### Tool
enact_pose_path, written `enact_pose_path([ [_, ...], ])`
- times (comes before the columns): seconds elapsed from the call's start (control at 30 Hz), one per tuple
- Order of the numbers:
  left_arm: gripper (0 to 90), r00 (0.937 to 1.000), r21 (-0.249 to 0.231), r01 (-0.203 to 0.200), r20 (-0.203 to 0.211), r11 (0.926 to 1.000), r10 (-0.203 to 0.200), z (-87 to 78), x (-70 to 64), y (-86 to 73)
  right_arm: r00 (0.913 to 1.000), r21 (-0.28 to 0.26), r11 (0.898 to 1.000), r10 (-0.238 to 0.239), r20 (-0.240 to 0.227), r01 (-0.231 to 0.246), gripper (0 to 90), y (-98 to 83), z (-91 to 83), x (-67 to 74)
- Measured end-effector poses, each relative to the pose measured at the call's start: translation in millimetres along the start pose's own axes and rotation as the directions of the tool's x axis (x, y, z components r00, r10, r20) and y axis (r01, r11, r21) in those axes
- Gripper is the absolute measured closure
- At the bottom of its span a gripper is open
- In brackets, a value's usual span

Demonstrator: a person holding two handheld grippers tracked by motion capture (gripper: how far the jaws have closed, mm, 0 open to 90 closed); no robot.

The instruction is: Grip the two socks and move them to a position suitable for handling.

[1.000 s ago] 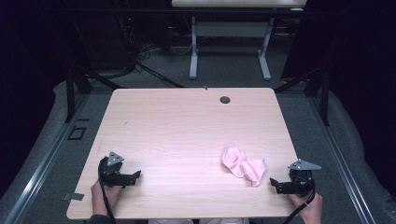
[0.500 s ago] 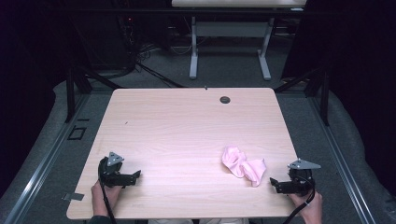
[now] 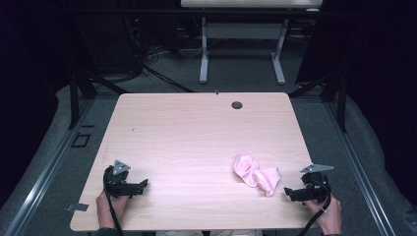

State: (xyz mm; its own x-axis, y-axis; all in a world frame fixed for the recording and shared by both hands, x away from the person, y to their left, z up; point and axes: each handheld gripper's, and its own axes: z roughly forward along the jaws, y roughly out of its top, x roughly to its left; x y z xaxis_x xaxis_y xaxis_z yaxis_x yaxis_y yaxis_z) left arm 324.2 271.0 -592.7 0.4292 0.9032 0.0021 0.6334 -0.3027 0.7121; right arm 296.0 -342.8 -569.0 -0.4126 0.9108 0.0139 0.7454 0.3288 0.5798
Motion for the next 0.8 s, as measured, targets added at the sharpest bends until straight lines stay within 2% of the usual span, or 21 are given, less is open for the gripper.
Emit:
enact_pose_path([
  [0.1,0.5,1.0,0.001,-0.001,0.0,1.0,0.001,0.0,0.0,0.0,0.9999,0.015,1.0,0.0,-0.011,0.001,0.0,6.1,-6.8,2.7],
  [0.13,0.5,1.0,0.0,0.0,0.0,1.0,0.0,-0.1,0.0,0.0,0.9999,0.022,1.0,-0.013,-0.008,0.014,0.0,10.9,-11.3,5.2],
  [0.3,0.5,1.0,0.0,0.001,-0.001,1.0,-0.001,-0.1,-0.1,-0.1,0.9991,0.015,0.999,-0.039,-0.012,0.04,0.0,25.0,-21.9,14.3],
  [0.6,0.5,1.0,-0.001,0.002,-0.001,1.0,-0.002,0.0,-0.2,-0.1,0.9955,0.034,0.995,-0.091,-0.027,0.092,0.0,48.8,-30.0,28.4],
  [0.8,0.5,1.0,0.0,0.001,-0.001,1.0,-0.001,-0.1,-0.1,-0.1,0.9903,0.027,0.991,-0.132,-0.044,0.133,0.0,66.8,-32.2,42.0],
])
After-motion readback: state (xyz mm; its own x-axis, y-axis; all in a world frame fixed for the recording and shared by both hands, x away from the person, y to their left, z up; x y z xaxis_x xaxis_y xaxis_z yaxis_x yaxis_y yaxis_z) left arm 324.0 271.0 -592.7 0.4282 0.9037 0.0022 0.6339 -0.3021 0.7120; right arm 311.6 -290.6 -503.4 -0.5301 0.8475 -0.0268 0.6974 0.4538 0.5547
